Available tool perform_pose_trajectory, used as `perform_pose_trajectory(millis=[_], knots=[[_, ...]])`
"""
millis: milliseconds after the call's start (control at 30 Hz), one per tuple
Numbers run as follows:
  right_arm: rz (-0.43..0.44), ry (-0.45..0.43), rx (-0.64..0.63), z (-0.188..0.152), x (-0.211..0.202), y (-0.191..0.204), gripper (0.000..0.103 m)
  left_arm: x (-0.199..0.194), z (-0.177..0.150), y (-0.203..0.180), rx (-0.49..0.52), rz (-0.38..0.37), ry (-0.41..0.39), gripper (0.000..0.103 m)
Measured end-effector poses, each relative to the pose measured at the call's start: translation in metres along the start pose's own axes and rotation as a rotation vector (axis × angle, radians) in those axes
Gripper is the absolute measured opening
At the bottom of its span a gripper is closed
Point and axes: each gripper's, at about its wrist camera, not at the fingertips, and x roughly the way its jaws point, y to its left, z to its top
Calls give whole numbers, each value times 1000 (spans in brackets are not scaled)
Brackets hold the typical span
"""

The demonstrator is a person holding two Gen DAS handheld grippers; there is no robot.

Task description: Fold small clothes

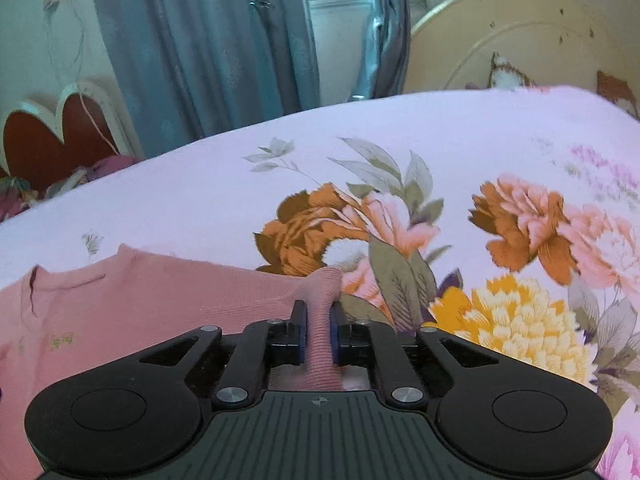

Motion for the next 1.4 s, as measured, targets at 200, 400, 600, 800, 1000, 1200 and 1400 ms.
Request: perform_pose_trajectory(millis=[200, 400, 600, 800, 1000, 1200, 1400], knots=[[-11, -7, -39, 0, 1, 7, 5, 0, 2, 3, -11, -2, -11, 15], [-93, -18, -125, -2, 10, 12, 3, -1, 0, -1, 17, 22, -49, 9], [-118, -47, -96, -1, 2, 7, 4, 0, 0, 1, 22, 59, -39, 30], [-57, -92, -140, -2, -32, 28, 6, -10, 1, 7, 54, 126, -45, 56], [38, -84, -218, -23, -49, 70, 44, -24, 1, 14, 42, 180, -28, 57], [150, -23, -312, -53, -52, 127, 44, -40, 0, 24, 5, 231, -5, 57], [281, 21, -384, -80, -49, 188, 44, -74, -5, 41, -15, 274, -15, 62]])
